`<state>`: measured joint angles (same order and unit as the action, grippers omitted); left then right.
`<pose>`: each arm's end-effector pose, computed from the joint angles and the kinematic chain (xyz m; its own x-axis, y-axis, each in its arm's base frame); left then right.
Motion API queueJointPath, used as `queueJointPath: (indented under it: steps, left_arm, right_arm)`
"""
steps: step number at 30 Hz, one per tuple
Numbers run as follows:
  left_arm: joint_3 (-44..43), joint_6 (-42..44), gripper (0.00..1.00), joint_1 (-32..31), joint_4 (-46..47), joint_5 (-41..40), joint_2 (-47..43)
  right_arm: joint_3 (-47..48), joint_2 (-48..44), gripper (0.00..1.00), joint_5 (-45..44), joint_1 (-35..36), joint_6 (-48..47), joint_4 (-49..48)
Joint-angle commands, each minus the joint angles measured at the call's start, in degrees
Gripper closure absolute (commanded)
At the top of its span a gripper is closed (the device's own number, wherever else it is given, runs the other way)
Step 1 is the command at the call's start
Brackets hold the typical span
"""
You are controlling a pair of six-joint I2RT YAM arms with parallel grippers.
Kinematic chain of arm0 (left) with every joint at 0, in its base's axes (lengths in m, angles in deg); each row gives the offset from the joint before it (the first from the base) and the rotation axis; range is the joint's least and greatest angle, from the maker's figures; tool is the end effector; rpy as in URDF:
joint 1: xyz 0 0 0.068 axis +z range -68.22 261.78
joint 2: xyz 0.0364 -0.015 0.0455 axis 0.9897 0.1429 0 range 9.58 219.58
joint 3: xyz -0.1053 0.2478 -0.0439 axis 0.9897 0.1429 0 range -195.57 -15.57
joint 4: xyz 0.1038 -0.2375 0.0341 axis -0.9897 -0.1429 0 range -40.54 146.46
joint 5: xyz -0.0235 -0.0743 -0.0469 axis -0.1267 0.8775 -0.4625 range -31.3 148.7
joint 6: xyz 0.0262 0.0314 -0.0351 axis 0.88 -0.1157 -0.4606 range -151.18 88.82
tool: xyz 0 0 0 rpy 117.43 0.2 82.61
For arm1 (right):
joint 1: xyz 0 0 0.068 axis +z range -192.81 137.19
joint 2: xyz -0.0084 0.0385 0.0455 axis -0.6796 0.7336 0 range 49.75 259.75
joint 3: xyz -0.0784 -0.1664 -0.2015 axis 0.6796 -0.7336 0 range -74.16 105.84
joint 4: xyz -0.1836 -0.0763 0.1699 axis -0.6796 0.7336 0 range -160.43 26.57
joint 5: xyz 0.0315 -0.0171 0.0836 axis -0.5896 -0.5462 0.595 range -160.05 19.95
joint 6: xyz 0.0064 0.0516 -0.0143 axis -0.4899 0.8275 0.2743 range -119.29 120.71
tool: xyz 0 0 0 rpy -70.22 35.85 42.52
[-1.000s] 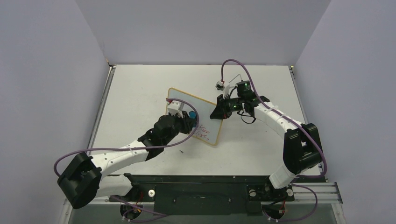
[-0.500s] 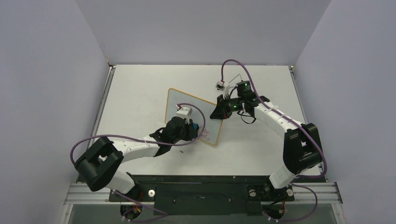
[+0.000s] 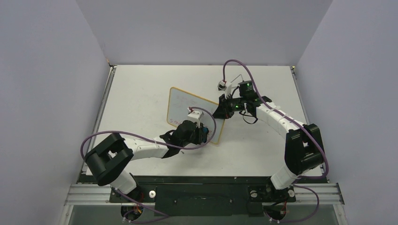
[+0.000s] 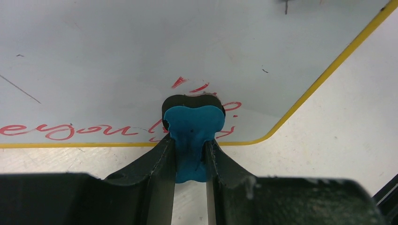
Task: Erase the whiteboard
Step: Erase the whiteboard at the center of the board.
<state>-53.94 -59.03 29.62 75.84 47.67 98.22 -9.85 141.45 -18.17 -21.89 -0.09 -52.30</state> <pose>0.1956 -0.2407 0.1715 -0.5935 0.0167 -0.8047 0.4493 0.8364 -0.3141 0.3079 0.1477 0.2495 -0.6561 -0.2599 -0.7085 -0.7445 0.3762 0.5515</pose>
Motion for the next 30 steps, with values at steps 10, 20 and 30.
queueJointPath:
  steps: [10, 20, 30]
  left_arm:
    - [1.95, -3.69, 1.00, 3.84, 1.30, -10.37, -6.02]
    - [-1.24, 0.26, 1.00, -3.84, 6.85, -4.35, -1.24]
    - [3.08, -3.16, 1.00, 1.90, 4.67, -8.05, -4.38]
  right_arm:
    - [0.77, -0.57, 1.00, 1.37, 1.19, 1.24, 1.81]
    - [0.73, -0.43, 1.00, 1.26, 1.23, 1.25, 1.76]
    - [0.73, -0.71, 1.00, 1.34, 1.23, 1.24, 1.70]
